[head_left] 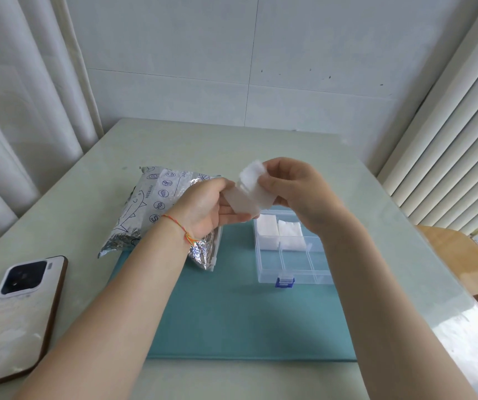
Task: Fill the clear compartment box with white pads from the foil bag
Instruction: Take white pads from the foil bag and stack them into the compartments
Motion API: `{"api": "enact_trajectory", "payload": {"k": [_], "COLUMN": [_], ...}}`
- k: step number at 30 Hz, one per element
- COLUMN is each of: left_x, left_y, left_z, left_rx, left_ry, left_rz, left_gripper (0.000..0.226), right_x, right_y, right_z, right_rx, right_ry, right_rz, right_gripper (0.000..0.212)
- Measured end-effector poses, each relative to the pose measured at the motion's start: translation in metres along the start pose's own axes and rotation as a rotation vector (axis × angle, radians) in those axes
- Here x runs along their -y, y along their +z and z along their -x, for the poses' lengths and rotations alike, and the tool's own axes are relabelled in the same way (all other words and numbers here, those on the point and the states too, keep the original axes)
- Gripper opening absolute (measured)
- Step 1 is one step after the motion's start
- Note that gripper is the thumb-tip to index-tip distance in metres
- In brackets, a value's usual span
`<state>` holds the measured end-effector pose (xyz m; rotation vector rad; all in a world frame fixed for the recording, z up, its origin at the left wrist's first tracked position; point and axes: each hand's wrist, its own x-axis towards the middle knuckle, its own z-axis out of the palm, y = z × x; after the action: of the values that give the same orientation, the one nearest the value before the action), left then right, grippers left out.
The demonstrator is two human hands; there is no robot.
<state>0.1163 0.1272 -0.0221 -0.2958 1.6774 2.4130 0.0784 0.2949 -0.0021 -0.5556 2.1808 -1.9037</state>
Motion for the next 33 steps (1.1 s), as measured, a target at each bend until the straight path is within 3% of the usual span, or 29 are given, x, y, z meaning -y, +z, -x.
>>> {"api": "enact_trajectory", "payload": {"k": [7,11,15,19,25,33], "left_x": [-0.003,0.002,0.004,0.004,0.005,0.0], "left_y": [0.001,0.004,0.005,0.007,0.005,0.007], "left_z": [-0.001,-0.002,-0.003,0.0,-0.002,-0.002], "left_rx": [0.047,0.02,0.012,0.044,-0.166,-0.149], "left_ry": [-0.023,0.083,0.12,0.111,0.125,0.116], "left_rz": [0.11,0.091,0.059,0.022,0.017,0.099], "left_gripper": [0.048,0.019,0.022,0.017,0.021,0.013], "right_x": [-0.001,-0.007,-0.007,-0.015,-0.018,-0.011], "right_y": [0.023,0.03,0.036,0.044,0.045,0.037], "right_z": [0.001,-0.001,-0.001,0.001,0.005,0.006], "right_rx": [-0.205,-0.313,-0.375,-0.379,-0.205,-0.219], "right_ry": [-0.055,-0.118,-0.183,-0.284,-0.408,-0.36], "right_rz": [0.334,0.36,0.398,0.526,0.77,0.85], "right_gripper": [0.01,0.009,0.01,0.011,0.042,0.025]}}
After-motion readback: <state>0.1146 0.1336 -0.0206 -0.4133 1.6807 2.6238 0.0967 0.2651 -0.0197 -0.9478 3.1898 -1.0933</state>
